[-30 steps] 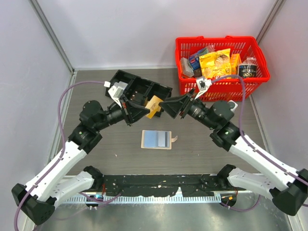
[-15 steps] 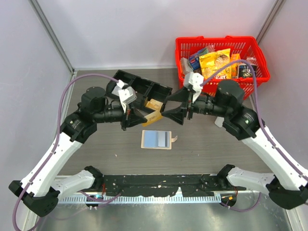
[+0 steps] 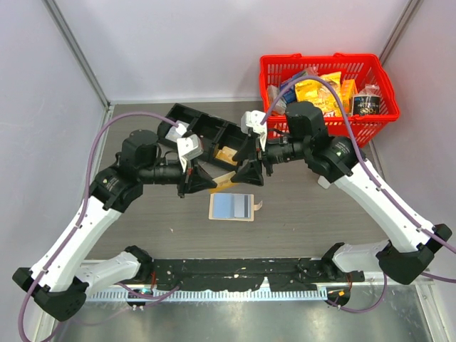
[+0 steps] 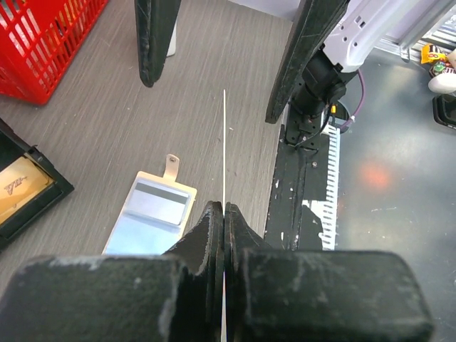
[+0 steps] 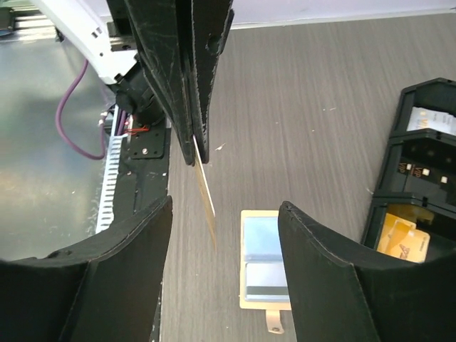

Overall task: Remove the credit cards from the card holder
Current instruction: Place the credit card in the storage box, then remove the credit card from the card holder.

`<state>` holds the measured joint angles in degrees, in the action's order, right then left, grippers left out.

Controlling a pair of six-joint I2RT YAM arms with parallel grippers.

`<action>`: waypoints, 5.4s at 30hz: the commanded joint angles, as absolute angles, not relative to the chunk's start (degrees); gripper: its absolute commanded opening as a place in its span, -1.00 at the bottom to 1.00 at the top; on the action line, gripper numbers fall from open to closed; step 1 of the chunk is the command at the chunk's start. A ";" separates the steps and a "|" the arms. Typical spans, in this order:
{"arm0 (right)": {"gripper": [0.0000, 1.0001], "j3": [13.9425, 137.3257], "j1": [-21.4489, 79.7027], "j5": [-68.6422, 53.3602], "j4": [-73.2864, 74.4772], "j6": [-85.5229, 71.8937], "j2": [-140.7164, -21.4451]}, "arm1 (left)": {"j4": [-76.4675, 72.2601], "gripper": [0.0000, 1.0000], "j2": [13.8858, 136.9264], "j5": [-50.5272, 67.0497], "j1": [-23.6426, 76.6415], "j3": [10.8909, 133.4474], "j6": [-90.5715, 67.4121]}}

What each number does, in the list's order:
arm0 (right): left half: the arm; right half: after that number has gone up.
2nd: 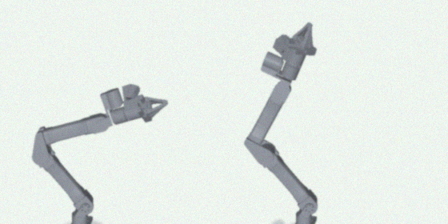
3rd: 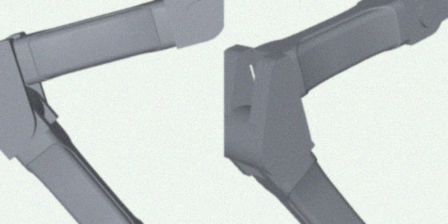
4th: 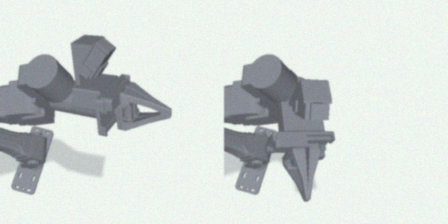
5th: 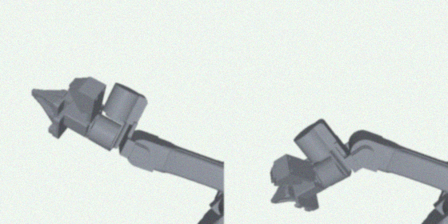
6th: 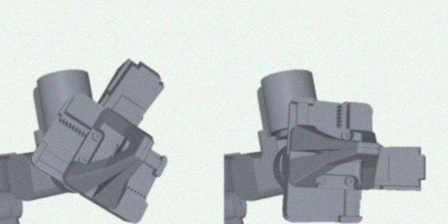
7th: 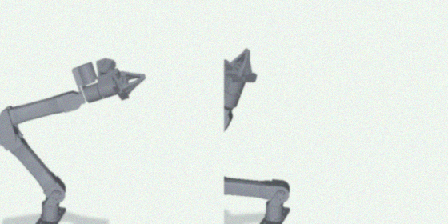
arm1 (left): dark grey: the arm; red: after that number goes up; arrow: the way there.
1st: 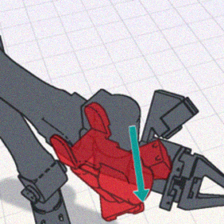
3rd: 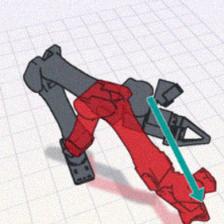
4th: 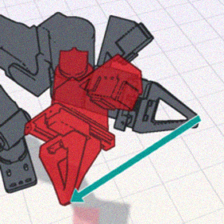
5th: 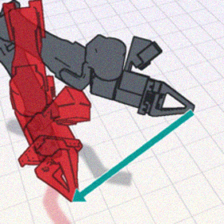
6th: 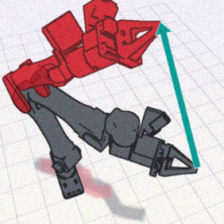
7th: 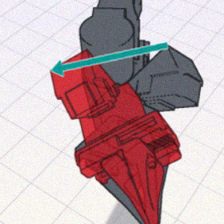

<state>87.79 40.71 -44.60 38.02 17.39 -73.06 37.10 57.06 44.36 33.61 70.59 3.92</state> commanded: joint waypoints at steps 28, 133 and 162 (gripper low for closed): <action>-0.98 81.31 33.49 -33.68 24.37 5.99 -77.08 | 16.62 0.59 41.94 8.40 33.31 53.72 -7.99; -0.23 48.87 47.37 6.49 14.14 -36.74 -91.14 | 25.23 -0.29 90.97 -2.90 46.23 49.48 -37.18; -0.31 49.74 47.72 2.70 10.18 -38.76 -87.10 | 23.47 -0.45 88.51 -0.61 46.50 48.08 -38.67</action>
<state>47.68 47.00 1.19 11.60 -36.34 -88.97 25.45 89.73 -3.49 45.74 48.99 -37.32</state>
